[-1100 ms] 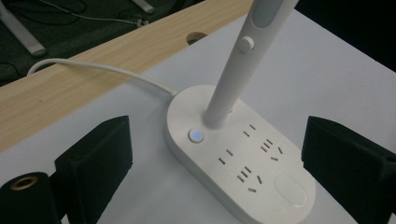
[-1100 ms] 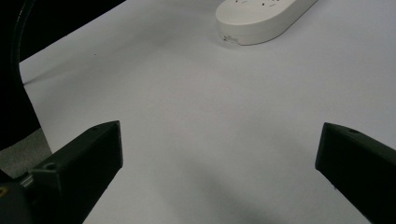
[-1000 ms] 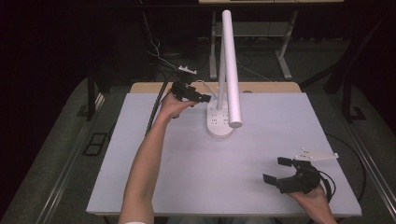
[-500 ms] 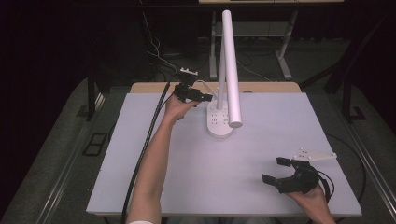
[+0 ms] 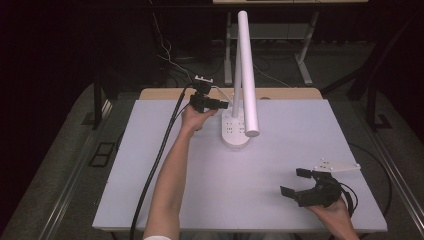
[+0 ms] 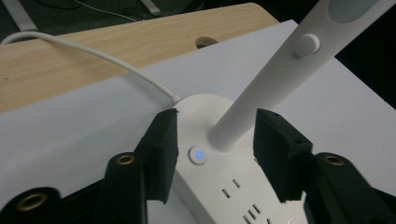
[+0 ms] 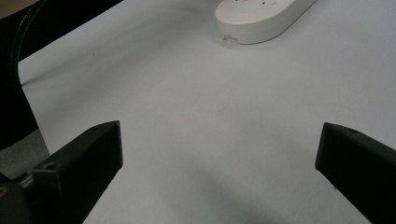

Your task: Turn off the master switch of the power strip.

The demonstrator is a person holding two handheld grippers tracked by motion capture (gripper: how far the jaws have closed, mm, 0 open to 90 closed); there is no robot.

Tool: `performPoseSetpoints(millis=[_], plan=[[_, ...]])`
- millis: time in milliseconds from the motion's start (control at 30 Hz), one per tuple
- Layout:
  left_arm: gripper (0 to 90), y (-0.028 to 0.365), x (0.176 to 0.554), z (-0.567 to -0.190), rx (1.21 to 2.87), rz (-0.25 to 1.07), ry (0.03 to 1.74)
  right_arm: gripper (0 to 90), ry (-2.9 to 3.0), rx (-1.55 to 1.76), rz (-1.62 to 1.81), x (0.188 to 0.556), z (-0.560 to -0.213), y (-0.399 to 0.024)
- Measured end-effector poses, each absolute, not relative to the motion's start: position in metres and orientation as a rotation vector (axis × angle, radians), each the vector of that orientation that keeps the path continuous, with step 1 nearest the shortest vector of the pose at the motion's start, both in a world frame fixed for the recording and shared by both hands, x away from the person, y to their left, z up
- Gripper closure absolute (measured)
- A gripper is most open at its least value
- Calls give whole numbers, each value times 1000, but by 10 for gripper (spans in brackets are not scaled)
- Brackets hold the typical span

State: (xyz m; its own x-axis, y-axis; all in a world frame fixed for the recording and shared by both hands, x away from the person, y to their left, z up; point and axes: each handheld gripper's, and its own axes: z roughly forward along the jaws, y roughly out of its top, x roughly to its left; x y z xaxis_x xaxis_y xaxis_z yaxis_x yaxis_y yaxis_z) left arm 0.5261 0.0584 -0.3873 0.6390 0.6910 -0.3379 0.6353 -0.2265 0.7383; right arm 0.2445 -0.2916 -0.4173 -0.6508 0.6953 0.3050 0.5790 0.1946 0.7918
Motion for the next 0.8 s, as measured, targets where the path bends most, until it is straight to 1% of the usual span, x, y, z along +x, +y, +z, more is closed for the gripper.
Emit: performPoseSetpoints(millis=[100, 200, 433, 600, 800], plan=[[603, 57, 527, -392, 1910, 75, 1061, 0, 2330, 1251, 1459, 244, -417, -292], [661, 57, 527, -396, 1897, 73, 1077, 0, 2330, 1251, 1459, 244, -417, -292], [736, 58, 527, -404, 1852, 59, 1097, 0, 2328, 1249, 1461, 245, -417, -292], [791, 54, 527, -410, 1860, 50, 1085, 0, 2332, 1244, 1458, 245, -417, -292], [894, 48, 526, -413, 1854, 73, 1100, 0, 2334, 1244, 1462, 245, -417, -292]])
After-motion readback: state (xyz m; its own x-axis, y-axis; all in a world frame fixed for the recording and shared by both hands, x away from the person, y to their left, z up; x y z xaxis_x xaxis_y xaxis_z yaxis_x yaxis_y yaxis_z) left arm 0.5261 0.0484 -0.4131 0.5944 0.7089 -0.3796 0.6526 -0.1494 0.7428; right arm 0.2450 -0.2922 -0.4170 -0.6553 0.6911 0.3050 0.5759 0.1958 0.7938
